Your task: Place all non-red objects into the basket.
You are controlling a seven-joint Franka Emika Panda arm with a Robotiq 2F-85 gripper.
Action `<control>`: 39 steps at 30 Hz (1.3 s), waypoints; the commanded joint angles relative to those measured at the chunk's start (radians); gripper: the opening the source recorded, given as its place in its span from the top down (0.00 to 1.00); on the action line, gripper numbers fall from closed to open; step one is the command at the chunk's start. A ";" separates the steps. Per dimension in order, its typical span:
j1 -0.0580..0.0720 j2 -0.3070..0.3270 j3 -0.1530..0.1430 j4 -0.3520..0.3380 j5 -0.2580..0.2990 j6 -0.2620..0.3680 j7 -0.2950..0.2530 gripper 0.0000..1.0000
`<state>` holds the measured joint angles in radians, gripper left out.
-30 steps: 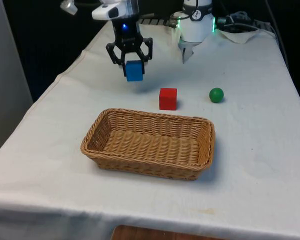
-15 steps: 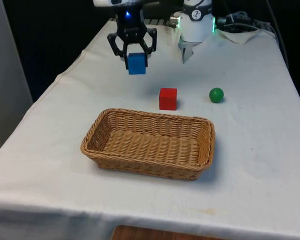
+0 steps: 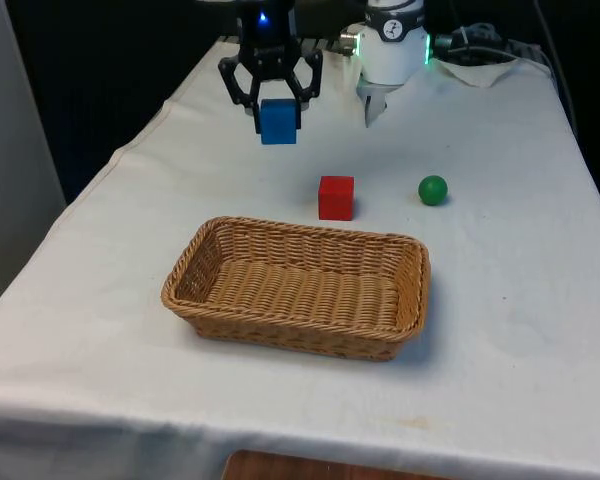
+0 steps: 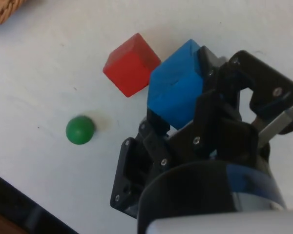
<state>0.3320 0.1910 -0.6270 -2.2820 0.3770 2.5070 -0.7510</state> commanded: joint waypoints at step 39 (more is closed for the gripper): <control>0.003 0.167 0.085 0.323 -0.112 -0.242 0.210 0.96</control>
<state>0.3330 0.3570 -0.5400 -1.9600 0.2650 2.2730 -0.5450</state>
